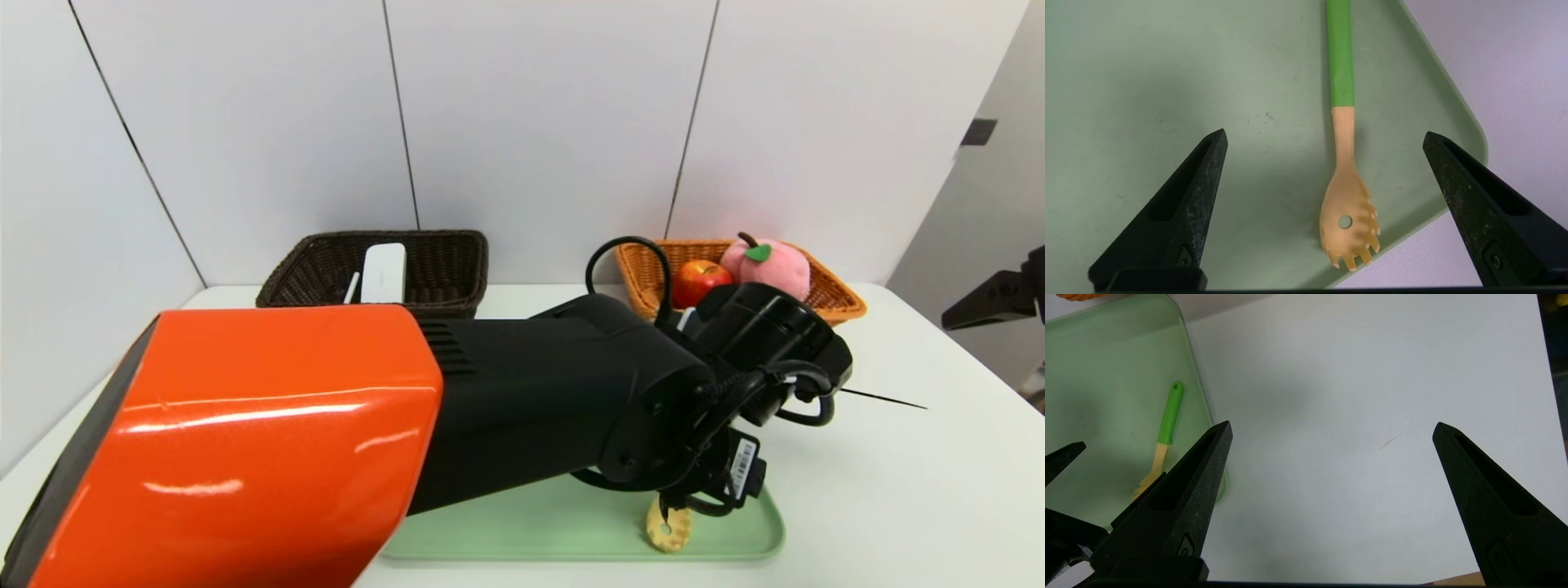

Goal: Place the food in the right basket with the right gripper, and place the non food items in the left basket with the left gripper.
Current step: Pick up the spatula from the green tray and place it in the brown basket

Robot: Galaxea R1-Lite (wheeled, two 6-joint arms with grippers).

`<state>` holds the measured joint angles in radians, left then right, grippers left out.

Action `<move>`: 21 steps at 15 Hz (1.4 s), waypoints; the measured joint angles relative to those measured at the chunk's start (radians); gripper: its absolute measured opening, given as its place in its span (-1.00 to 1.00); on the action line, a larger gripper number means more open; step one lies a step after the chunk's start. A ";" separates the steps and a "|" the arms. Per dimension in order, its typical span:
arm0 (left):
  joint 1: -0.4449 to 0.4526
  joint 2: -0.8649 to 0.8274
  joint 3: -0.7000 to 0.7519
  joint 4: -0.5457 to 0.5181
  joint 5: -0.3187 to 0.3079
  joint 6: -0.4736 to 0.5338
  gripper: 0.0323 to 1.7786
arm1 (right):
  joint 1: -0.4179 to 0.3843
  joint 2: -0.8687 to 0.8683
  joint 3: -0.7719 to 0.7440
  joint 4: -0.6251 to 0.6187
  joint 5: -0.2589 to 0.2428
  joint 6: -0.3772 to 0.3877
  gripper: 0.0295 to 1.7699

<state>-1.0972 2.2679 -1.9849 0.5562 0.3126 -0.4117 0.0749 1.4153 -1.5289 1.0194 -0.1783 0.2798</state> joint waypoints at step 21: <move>-0.003 0.105 -0.001 -0.056 0.034 -0.041 0.90 | -0.011 -0.011 0.043 -0.001 -0.006 0.000 0.92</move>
<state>-1.1006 2.3728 -1.9864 0.4998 0.3464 -0.4526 0.0643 1.4047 -1.4860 1.0183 -0.1847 0.2794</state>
